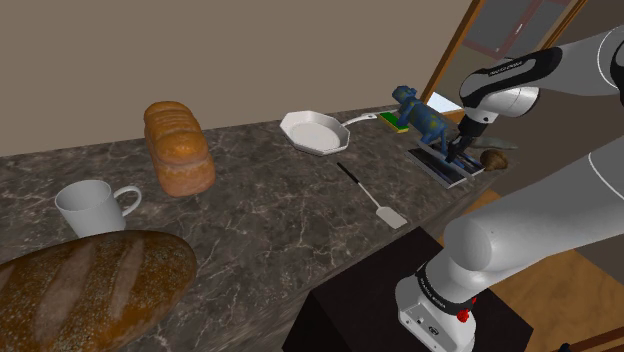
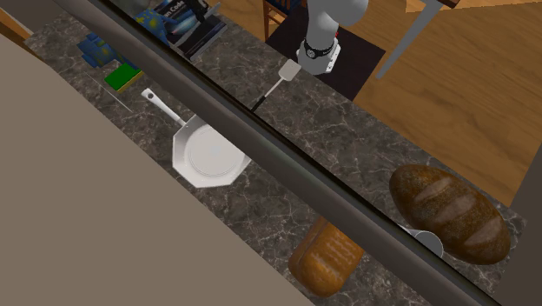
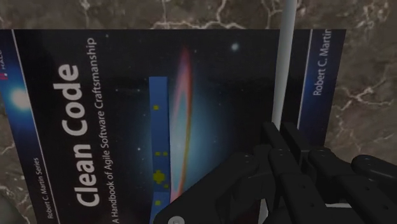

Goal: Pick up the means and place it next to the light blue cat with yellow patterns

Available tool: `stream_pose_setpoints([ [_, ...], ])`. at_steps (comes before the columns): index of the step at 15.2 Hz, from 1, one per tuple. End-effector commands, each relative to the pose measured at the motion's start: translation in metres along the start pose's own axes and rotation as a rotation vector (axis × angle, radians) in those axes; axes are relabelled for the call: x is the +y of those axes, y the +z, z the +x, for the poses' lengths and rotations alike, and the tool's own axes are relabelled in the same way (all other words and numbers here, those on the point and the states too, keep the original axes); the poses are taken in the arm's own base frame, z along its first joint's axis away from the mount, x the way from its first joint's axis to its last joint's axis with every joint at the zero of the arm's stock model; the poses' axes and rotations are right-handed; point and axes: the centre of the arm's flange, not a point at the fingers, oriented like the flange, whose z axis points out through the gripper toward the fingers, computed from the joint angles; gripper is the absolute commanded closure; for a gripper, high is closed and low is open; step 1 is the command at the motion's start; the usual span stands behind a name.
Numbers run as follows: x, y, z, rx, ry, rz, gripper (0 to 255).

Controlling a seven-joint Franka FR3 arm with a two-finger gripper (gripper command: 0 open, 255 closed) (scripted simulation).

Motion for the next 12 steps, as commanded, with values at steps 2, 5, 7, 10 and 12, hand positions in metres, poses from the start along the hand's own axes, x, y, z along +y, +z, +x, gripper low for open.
stream_pose_setpoints([
  [2, -0.0006, 0.0031, 0.0008, 0.0, 0.0, 0.0, 255],
  [5, -0.0006, 0.0031, 0.0008, 0.0, 0.0, 0.0, 255],
  [7, -0.0006, 0.0031, 0.0007, 0.0, 0.0, 0.0, 255],
  [10, -0.0006, 0.0031, 0.0007, 0.0, 0.0, 0.0, 0],
  [12, -0.0006, 0.0031, 0.0007, 0.0, 0.0, 0.0, 0],
])
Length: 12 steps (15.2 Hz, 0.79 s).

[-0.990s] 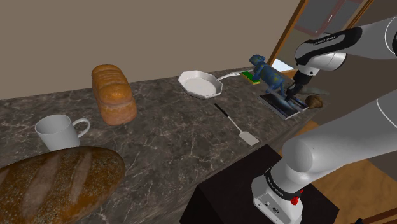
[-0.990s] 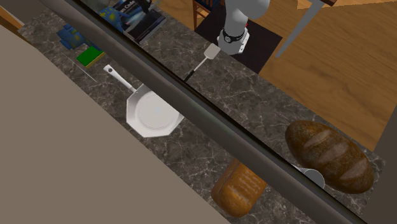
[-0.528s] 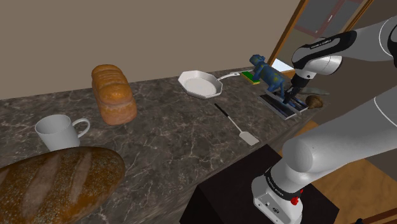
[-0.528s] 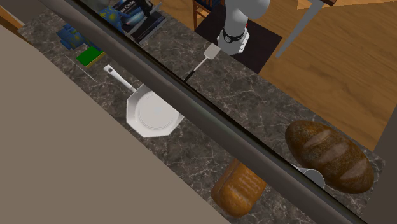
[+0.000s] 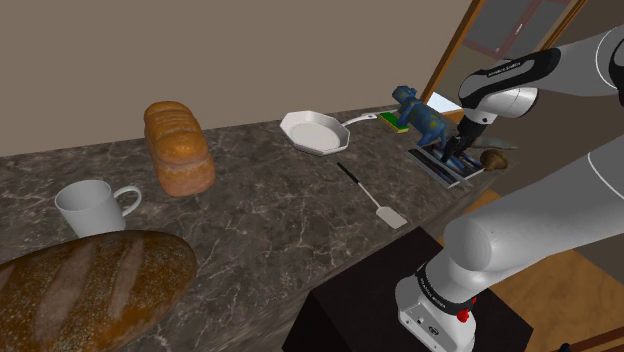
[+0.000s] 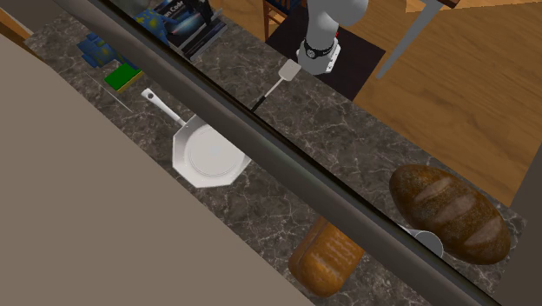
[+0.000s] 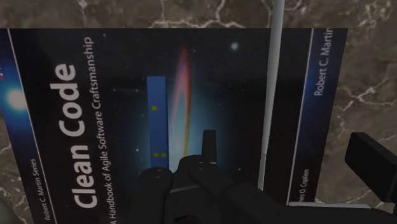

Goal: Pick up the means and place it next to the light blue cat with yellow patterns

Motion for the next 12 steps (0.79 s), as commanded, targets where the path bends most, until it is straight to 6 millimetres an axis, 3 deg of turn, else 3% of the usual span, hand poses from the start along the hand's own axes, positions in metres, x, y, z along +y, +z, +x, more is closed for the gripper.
stream_pose_setpoints([
  [1, 0.0, 0.0, 0.0, 0.0, 0.0, 0.0, 0],
  [5, 0.0, -0.05, 0.0, 0.0, 0.0, 0.0, 0],
  [12, 0.0, -0.05, 0.0, 0.0, 0.0, 0.0, 0],
])
